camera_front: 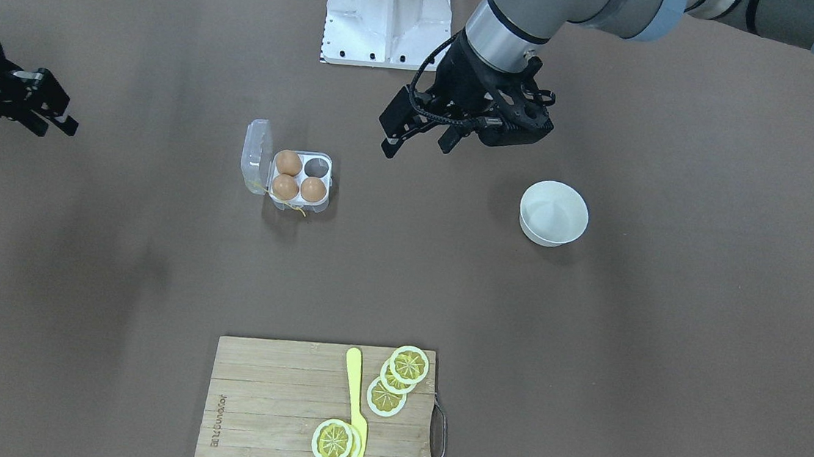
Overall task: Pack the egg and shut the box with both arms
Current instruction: 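Raise the left gripper away while the right gripper reaches to the box lid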
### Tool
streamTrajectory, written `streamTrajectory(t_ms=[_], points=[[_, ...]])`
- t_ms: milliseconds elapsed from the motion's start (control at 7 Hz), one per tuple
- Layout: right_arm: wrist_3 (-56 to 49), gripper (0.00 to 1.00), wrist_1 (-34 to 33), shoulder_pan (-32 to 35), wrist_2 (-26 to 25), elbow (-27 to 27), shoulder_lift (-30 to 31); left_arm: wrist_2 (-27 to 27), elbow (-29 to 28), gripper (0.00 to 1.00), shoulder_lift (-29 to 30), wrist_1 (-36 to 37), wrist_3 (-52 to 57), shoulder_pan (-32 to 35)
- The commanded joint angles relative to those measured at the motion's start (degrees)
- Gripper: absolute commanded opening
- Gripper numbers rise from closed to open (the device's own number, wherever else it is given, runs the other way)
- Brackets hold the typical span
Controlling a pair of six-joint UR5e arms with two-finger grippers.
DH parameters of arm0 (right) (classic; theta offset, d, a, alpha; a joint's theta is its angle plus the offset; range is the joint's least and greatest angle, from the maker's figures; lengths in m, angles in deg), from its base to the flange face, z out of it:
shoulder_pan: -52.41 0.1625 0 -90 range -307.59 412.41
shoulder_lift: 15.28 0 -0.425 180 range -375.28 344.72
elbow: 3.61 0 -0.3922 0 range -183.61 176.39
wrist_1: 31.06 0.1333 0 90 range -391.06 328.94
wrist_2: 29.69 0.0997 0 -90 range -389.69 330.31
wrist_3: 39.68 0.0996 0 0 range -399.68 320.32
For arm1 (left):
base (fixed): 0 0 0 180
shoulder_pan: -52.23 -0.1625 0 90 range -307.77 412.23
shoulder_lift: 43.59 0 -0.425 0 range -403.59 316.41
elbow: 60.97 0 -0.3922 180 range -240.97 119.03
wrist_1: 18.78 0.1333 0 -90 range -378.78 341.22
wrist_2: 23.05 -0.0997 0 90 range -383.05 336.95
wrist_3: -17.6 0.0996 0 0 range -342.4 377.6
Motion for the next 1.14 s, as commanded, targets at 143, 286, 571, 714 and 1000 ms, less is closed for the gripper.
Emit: streamTrajectory(t_ms=[143,286,571,714,1000], points=[[11.86,0.00,6.40,-13.11,-9.29,-0.35,-3.72,0.17,0.66,0.99,-1.81,0.05,0.06,0.48],[14.21,0.00,6.31,-15.21,-9.81,-1.31,-6.69,0.34,1.01,0.99,-2.51,-0.12,0.06,1.00],[16.78,0.00,6.40,-17.41,-9.99,-2.80,-9.44,1.05,1.10,0.99,-2.87,-0.21,0.06,1.80],[16.78,0.00,6.31,-18.04,-11.30,-4.64,-11.54,1.05,1.19,0.99,-2.87,-0.21,0.06,1.80],[16.96,0.00,6.31,-18.22,-11.49,-6.23,-13.22,1.05,1.37,0.99,-2.87,-0.21,-0.03,1.71]])
